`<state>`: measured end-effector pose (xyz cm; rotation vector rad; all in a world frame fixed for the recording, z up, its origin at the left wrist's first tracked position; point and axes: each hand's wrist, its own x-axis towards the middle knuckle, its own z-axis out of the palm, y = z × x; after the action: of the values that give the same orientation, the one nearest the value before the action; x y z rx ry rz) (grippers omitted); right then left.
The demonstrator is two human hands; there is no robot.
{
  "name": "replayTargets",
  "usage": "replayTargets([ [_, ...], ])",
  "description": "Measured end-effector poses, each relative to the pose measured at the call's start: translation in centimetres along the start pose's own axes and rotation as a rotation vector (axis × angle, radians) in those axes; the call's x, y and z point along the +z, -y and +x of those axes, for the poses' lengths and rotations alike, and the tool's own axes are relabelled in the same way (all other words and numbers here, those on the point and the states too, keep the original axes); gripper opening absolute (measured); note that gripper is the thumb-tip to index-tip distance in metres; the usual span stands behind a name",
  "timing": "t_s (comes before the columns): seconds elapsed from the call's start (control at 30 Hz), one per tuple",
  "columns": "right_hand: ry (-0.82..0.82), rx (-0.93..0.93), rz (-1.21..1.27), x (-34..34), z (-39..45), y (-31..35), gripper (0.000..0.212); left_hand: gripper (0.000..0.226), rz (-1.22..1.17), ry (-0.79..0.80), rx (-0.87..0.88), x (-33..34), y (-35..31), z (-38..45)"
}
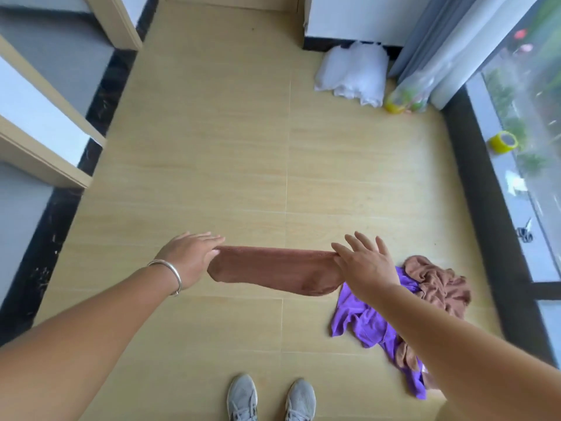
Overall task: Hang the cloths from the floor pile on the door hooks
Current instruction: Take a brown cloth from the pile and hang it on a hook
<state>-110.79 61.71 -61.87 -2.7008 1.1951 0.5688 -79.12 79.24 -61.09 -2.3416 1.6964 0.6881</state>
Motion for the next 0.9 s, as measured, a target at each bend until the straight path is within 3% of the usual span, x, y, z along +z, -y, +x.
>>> replayTargets([
  [0.27,-0.175,0.022,0.09,-23.8,-9.7,-0.2,0.042,0.043,0.04,-0.207,-0.014,-22.2,-3.7,-10.4],
  [0.47,-0.369,-0.05,-0.017,-39.8,-14.5,-2.2,0.042,0.042,0.101,-0.383,0.01,-36.8,-4.9,-15.5],
  [0.73,-0.594,-0.077,-0.073,-53.9,-19.6,-2.8,0.042,0.042,0.154,-0.594,0.022,-51.1,-5.3,-21.7],
  [0.9,-0.717,-0.09,-0.115,-59.7,-21.5,-1.4,0.04,0.04,0.164,-0.699,0.047,-56.7,-4.0,-25.4],
])
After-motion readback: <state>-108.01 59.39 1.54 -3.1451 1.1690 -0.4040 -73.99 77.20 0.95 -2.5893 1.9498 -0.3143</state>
